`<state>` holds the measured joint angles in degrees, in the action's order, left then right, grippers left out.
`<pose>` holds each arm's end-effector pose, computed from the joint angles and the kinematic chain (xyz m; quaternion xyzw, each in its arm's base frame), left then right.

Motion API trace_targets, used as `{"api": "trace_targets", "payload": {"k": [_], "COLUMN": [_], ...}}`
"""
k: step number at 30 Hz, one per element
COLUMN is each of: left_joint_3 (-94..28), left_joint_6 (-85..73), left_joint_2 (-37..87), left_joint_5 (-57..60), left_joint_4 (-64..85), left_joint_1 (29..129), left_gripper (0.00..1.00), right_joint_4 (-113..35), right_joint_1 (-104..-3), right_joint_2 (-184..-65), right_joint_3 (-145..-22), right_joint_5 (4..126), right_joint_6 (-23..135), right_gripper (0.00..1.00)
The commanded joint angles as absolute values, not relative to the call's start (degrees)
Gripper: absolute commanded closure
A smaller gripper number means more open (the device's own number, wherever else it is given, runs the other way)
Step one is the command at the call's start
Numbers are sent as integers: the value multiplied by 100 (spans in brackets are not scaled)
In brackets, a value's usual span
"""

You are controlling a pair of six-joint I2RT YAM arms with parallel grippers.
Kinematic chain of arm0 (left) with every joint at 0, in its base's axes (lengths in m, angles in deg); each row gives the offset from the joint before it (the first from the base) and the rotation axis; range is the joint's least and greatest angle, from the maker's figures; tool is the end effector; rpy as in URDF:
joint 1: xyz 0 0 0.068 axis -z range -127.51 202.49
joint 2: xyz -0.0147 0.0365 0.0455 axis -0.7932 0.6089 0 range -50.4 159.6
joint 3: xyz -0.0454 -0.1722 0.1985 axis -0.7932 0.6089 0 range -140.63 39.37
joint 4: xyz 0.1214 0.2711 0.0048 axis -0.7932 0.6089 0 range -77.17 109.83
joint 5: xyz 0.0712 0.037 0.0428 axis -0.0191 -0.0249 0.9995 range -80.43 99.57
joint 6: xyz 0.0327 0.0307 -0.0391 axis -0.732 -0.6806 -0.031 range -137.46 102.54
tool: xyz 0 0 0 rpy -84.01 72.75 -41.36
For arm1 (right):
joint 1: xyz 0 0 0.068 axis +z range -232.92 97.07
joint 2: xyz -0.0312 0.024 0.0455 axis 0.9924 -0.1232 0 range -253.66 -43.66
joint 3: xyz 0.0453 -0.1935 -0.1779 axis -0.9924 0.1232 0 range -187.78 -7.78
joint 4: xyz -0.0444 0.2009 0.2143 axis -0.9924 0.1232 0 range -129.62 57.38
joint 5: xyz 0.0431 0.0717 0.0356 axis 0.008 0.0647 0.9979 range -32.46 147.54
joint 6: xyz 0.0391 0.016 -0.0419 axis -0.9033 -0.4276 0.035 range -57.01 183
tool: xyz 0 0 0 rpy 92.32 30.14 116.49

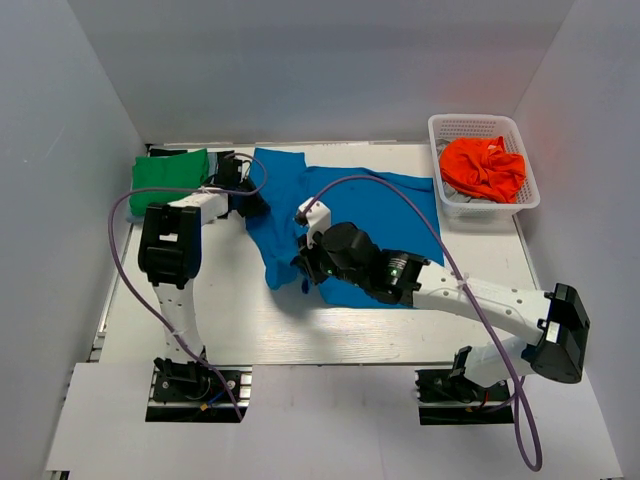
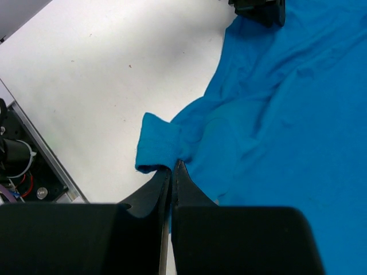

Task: Fold and stack the t-shirts
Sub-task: Flatten out the tshirt

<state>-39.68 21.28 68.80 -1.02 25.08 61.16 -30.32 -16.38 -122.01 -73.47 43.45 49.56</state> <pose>0.4652 -0.0792 0.1094 -0.2158 0.9181 -0.2090 0.2587 0.1550 0.3304 0.3190 -0.3063 0.7665 0.2790 0.4908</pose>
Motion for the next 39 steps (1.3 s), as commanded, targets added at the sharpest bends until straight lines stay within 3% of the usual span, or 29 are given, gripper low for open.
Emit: {"api": "trace_targets", "payload": {"k": [1,6,11,16,21,24,27,28,30,31,32,34,35,37,39], "left_joint_3": [-4140,-4588,-6045,-7636,-7710,-7340,-7340,-7401,-7453,-7454,-7454,-7515,-7515,-7437,-7139], "left_joint_6": [1876,1752,1400,988,987,987,926,926,865,864,864,811,811,811,916], "left_joint_2": [6974,7027,7413,8344,8750,8522,8442,8390,8258,8205,8092,7968,7907,7635,7345], "left_joint_5": [402,1526,2169,2170,1881,1757,1757,1705,1704,1652,1651,1651,1651,1651,1467], "left_joint_4": [3287,4183,4903,5580,5610,5362,5343,5344,5344,5344,5344,5344,5396,5449,5449], "left_joint_1": [6137,6005,5934,5882,5882,5882,5882,5882,5882,5943,5943,5996,5996,6048,6049], "left_gripper": [64,64,62,64,68,68,65,61,53,50,42,31,17,4,0], "right_joint_4": [-3214,-3258,-3601,-3584,-3224,-2776,-2407,-2301,-2256,-2265,-2335,-2415,-2502,-2555,-2581], "right_joint_1": [-1587,-1578,-1516,-1393,-1183,-955,-787,-787,-787,-813,-822,-857,-874,-1023,-1190], "right_joint_2": [-11864,-11933,-12108,-12355,-12776,-13005,-13059,-13041,-12892,-12752,-12681,-12374,-12303,-12031,-11882], "right_joint_3": [-7265,-7107,-6939,-7018,-6931,-6756,-6641,-6641,-6614,-6614,-6605,-6518,-6500,-6447,-6342], "right_joint_5": [4233,4707,6006,6202,6431,6642,6326,6204,5817,5781,5780,5105,4947,4393,3901], "right_joint_6": [4884,5244,5543,5666,5790,6000,5975,5948,5825,5825,5738,5632,5501,5290,4843], "right_gripper": [100,100,100,100,99,91,65,45,29,14,10,10,10,10,10]}}
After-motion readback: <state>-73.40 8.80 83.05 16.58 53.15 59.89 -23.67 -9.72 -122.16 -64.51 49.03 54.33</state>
